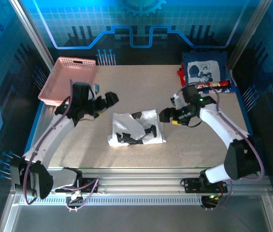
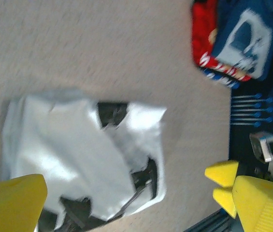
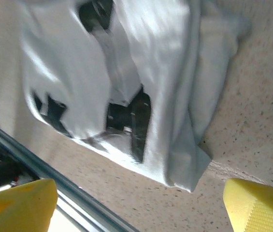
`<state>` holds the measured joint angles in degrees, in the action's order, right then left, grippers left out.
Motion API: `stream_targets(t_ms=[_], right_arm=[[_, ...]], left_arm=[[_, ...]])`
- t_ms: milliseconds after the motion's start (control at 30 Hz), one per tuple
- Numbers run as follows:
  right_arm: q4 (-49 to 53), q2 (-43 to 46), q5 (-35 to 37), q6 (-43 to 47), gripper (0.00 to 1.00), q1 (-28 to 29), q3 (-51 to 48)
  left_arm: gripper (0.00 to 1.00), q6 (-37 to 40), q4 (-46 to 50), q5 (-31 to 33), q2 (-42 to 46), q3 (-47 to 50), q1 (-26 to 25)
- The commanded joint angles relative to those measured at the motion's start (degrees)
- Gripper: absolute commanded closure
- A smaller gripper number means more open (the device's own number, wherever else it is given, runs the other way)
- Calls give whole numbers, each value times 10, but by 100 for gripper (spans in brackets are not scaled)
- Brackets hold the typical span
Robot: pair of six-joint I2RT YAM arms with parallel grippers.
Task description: Fold and stack the t-shirts
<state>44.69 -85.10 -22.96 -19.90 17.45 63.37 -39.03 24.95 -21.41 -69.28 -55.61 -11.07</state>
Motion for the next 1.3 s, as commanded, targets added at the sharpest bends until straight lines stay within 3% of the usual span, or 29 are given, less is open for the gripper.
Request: stream_targets(t_ms=[0,267,433,500,600,633,800,1033,1267], right_arm=[[-42,-53,42,16,10,35,-1],[-77,-189,74,9,11,73,31],[-71,-244,124,1,17,87,57],[-82,-260,122,-3,29,88,73],[-66,-294,128,1,66,92,136],[-58,-305,137,4,74,92,161],[1,-328,216,26,96,79,293],[73,-342,371,100,100,60,489],[110,-416,457,141,100,26,673]], left_arm=[[1,-7,-44,-24,50,63,4],[1,12,-14,19,125,106,15],[1,22,27,31,148,103,45],[1,23,28,24,157,102,56],[1,39,27,20,165,87,58],[1,45,25,20,165,80,58],[1,69,1,11,153,42,58],[1,82,-42,1,93,-12,58],[1,105,-62,-5,23,-32,58]])
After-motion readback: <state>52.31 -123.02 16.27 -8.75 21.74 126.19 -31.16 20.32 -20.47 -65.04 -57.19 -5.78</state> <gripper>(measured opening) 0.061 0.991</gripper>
